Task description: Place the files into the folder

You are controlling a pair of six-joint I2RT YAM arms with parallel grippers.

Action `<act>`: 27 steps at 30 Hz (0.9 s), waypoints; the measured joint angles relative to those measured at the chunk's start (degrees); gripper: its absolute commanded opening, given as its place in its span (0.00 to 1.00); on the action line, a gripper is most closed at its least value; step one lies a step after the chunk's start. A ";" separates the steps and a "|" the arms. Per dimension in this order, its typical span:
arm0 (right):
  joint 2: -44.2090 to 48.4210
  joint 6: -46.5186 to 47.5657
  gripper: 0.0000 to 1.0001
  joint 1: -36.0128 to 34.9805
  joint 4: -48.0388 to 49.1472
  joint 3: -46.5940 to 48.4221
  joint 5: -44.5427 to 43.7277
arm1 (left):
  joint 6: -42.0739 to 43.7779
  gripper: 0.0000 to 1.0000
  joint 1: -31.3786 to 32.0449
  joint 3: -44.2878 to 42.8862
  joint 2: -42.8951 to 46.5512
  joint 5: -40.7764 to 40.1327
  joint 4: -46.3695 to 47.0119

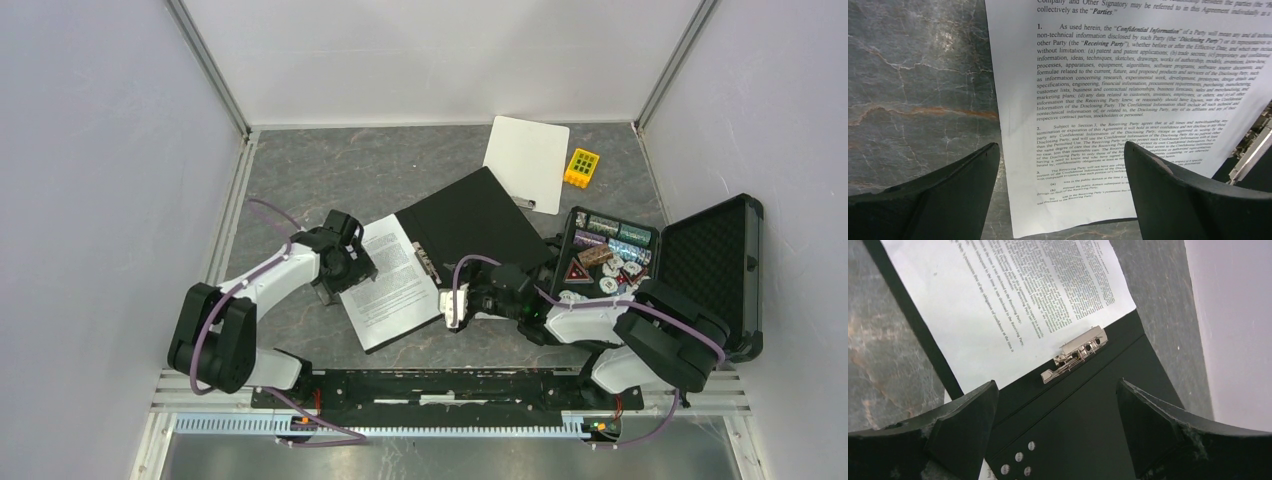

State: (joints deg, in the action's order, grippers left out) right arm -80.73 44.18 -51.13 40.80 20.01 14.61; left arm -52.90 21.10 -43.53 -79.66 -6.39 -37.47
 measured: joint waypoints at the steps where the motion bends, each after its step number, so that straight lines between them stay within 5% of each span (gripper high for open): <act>1: -0.57 1.88 0.94 0.02 -0.02 0.00 0.37 | 0.00 1.00 0.04 -0.26 0.31 -0.11 -0.42; 7: -4.31 11.65 0.92 0.04 0.35 0.00 1.18 | -0.17 0.97 0.63 -1.25 3.74 -1.25 -2.01; 14: -8.85 16.24 0.92 0.04 6.38 -0.48 0.04 | 3.34 0.65 0.68 -1.66 6.19 0.98 0.96; 20: -9.79 17.90 0.92 0.24 11.10 -2.38 -0.96 | 7.69 0.28 0.70 -1.64 7.32 7.15 7.78; 27: -12.57 19.15 0.91 0.26 15.10 -2.38 -1.66 | 10.14 0.06 0.68 -1.31 2.84 10.14 13.66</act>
State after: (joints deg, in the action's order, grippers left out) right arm -93.30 63.33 -50.87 55.90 17.63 12.95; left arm -42.76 21.78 -44.84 -76.82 3.75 -23.81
